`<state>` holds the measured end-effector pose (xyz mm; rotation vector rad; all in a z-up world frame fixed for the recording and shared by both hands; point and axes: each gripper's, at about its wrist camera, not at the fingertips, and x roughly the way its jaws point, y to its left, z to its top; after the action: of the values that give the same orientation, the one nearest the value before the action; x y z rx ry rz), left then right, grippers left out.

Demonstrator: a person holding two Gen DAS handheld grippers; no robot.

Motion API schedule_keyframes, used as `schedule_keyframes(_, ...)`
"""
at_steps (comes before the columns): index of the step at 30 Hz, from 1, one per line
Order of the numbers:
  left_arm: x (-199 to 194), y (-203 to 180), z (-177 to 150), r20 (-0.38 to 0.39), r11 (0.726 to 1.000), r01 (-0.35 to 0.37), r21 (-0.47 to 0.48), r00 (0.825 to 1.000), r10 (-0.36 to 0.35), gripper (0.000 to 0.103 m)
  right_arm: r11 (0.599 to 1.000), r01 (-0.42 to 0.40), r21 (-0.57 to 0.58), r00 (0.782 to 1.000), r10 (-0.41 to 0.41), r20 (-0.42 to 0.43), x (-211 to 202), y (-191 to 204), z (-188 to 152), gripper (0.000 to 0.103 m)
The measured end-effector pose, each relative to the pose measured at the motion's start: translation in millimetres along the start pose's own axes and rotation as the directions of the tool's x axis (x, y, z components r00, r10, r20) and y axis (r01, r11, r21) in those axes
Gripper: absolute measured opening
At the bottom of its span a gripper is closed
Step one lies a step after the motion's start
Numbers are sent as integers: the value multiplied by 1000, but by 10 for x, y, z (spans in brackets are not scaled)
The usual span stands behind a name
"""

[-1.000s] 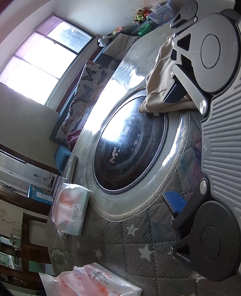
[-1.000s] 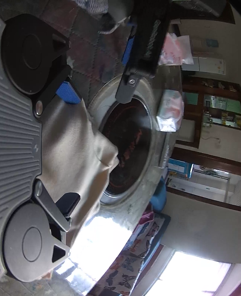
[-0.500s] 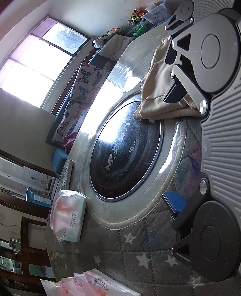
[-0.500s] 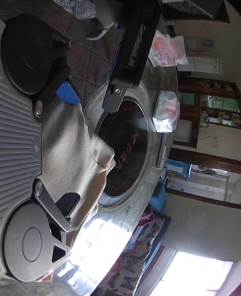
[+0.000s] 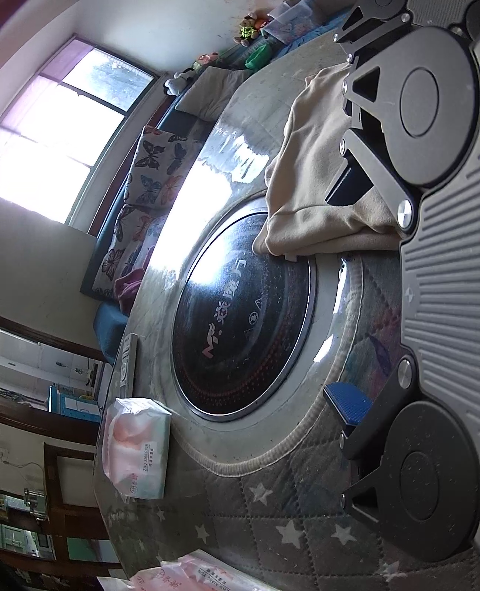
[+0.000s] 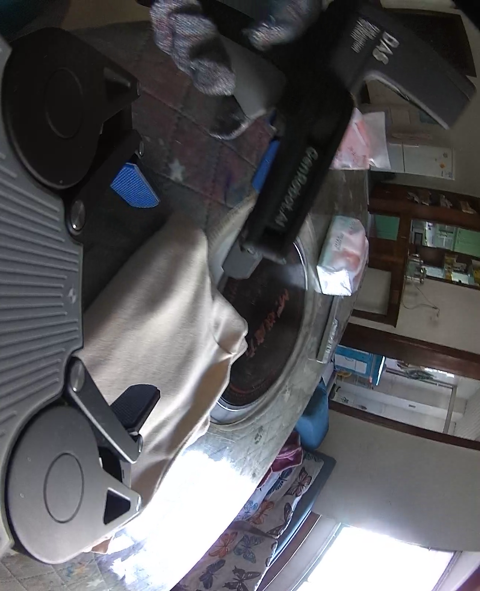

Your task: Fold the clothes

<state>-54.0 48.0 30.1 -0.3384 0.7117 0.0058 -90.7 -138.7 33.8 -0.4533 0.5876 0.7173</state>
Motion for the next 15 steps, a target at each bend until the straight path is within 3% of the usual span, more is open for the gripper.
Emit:
schedule_keyframes(7, 29, -77, 28, -22, 999, -19, 26, 1000, 19, 103, 1000, -9, -20, 1000, 9, -19, -51, 27, -60, 98)
schedule_keyframes(15, 31, 34, 156, -14, 999, -14, -34, 1000, 14, 103, 998, -29, -58, 999, 28, -20, -6, 90, -41, 89)
